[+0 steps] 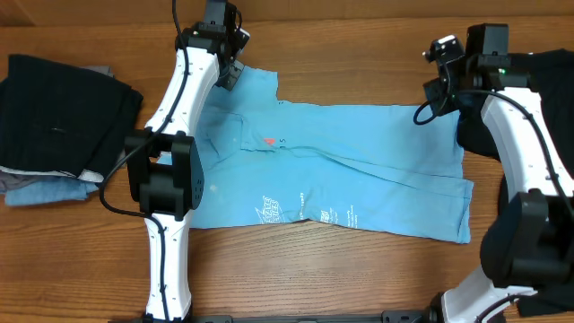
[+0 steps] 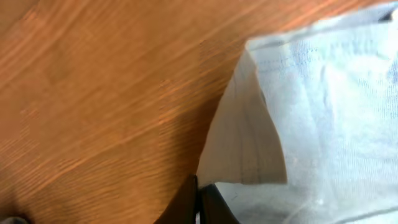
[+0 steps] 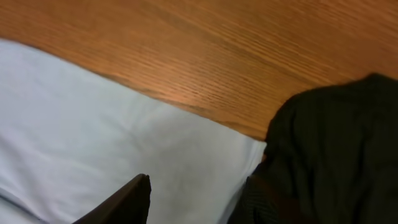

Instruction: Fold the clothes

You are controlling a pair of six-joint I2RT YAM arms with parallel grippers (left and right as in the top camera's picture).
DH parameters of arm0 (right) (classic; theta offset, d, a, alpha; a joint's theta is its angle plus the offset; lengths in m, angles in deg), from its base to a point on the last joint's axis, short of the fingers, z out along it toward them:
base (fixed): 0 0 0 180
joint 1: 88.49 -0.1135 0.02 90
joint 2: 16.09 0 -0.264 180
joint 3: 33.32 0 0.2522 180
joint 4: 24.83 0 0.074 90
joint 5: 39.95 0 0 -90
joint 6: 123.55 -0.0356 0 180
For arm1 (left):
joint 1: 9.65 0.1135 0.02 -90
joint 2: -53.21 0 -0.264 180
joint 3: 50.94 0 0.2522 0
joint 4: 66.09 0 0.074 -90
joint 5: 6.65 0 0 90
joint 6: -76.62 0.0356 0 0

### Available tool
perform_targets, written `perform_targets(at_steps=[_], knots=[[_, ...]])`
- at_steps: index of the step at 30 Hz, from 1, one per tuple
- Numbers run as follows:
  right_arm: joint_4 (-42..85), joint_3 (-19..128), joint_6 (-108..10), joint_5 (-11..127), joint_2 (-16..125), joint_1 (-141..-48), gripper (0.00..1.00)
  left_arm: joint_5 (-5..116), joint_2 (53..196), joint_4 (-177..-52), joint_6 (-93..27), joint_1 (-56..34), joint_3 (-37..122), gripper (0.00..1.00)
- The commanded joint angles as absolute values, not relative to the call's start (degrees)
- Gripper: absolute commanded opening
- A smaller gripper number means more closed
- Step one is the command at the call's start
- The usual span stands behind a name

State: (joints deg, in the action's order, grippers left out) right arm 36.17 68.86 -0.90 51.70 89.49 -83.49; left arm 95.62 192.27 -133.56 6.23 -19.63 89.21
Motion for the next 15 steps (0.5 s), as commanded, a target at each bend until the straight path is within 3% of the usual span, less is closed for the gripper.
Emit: perform_targets(at_steps=[1,15], knots=[[33.61,68.56,9.98,49.95,95.65,-82.25,0.51,95.99,191.84,-134.87,3.52,-18.93,90.78,0.06],[25.42,68.56,9.78,52.38,103.85,-75.58,0.49,95.95,191.84,-137.85,2.41,-16.26,90.78,0.08]])
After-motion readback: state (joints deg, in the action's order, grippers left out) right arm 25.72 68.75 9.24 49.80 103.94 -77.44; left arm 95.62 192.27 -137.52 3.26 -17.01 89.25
